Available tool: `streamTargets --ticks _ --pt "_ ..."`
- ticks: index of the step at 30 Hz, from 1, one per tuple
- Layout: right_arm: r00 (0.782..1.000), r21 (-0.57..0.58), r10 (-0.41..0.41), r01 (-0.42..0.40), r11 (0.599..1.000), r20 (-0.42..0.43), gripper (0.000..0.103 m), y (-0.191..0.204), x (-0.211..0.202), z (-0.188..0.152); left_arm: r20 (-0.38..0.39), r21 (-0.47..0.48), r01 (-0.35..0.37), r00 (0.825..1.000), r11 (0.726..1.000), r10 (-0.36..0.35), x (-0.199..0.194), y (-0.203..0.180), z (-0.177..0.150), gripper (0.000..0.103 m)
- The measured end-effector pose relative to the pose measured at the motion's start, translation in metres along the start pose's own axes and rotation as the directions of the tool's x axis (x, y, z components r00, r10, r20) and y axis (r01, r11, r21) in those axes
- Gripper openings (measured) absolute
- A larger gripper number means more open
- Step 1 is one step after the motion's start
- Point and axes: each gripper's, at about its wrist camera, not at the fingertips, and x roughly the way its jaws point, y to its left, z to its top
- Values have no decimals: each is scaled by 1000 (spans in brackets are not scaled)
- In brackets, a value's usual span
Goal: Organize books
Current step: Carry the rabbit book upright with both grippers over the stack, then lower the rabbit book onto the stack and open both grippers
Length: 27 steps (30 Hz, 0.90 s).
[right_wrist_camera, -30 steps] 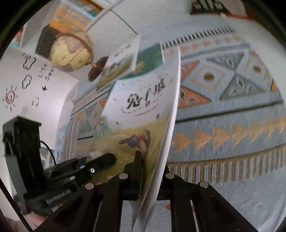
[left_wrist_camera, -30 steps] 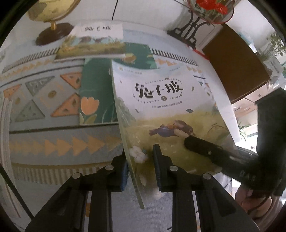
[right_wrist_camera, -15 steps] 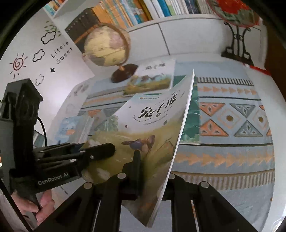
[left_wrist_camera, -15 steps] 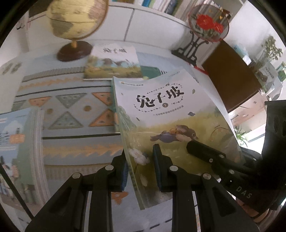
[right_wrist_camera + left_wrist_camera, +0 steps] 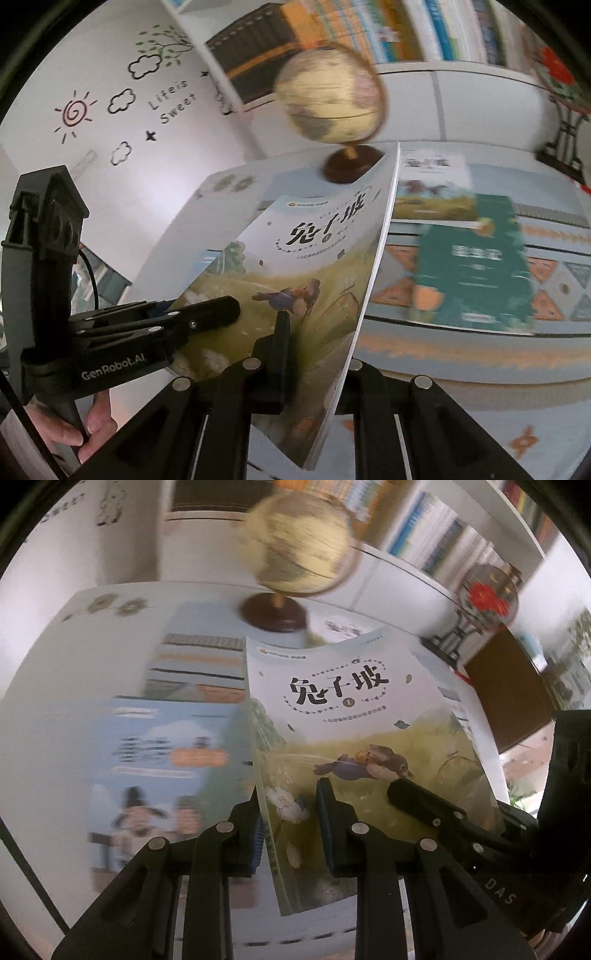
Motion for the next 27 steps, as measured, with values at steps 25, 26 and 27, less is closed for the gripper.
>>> streamTargets --ticks 25,26,27 --pt "987 114 104 -90 989 -126 13 102 116 -31 -104 -129 -115 989 985 102 3 128 -27 24" --pt "985 130 102 -84 988 -137 13 101 120 -32 -112 -132 -114 989 985 100 6 129 -29 24" --pt "984 145 103 -82 986 -142 13 99 122 -33 -117 -137 -113 988 984 97 8 130 -30 24"
